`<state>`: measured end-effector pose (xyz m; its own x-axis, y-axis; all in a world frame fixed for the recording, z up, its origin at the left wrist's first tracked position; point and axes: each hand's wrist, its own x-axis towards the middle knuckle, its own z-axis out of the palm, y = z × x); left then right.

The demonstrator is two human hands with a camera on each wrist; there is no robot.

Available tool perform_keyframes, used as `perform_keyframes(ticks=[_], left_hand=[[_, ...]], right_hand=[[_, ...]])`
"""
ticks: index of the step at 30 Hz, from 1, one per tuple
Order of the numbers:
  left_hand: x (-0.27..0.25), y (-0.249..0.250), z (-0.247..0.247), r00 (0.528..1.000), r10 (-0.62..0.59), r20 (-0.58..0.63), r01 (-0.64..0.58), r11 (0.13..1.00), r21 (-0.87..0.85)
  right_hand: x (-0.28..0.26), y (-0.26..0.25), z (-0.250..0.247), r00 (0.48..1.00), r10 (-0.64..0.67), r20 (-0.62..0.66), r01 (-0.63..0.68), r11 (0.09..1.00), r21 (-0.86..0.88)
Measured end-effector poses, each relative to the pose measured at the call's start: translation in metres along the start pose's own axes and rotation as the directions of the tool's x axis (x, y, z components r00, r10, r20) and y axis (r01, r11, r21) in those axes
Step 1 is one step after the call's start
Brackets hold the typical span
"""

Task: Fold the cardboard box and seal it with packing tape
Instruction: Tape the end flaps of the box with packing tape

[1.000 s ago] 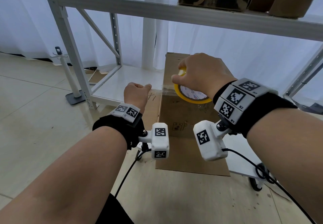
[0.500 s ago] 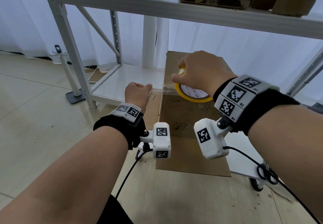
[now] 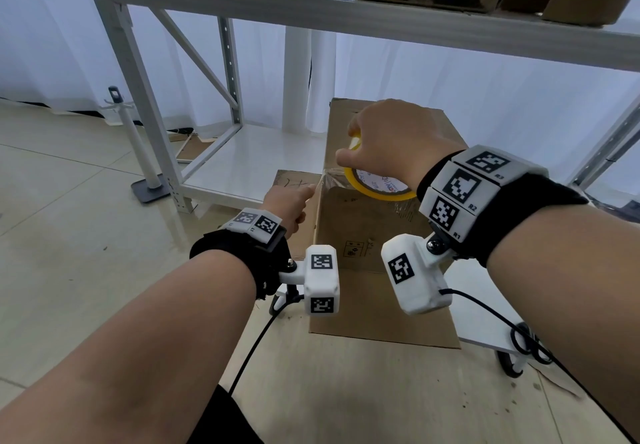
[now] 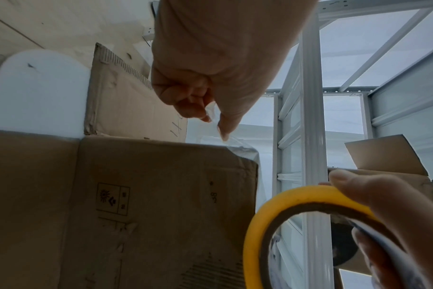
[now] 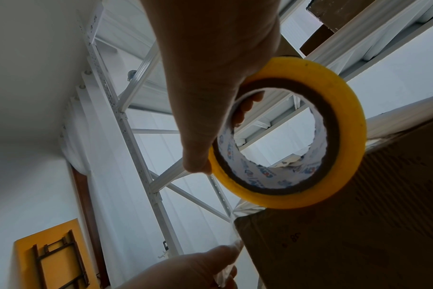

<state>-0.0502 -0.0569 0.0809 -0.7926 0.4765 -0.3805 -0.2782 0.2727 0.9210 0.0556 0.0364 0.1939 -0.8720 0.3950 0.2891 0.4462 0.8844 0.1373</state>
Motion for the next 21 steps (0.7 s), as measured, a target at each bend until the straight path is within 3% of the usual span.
perform_keyframes(ticks=[10, 21], left_hand=[[-0.0063, 0.0011, 0.0052, 0.995, -0.074, 0.059, 0.076, 0.997, -0.017], [-0.0061, -0.0003, 0.0071, 0.992, -0.128, 0.009, 0.128, 0.992, -0.016]], right_hand=[[0.0005, 0.0012, 0.0023, 1.000, -0.007, -0.027, 0.007, 1.000, -0.009], [-0.0003, 0.0031, 0.0016, 0.999, -0.009, -0.039, 0.009, 1.000, -0.007]])
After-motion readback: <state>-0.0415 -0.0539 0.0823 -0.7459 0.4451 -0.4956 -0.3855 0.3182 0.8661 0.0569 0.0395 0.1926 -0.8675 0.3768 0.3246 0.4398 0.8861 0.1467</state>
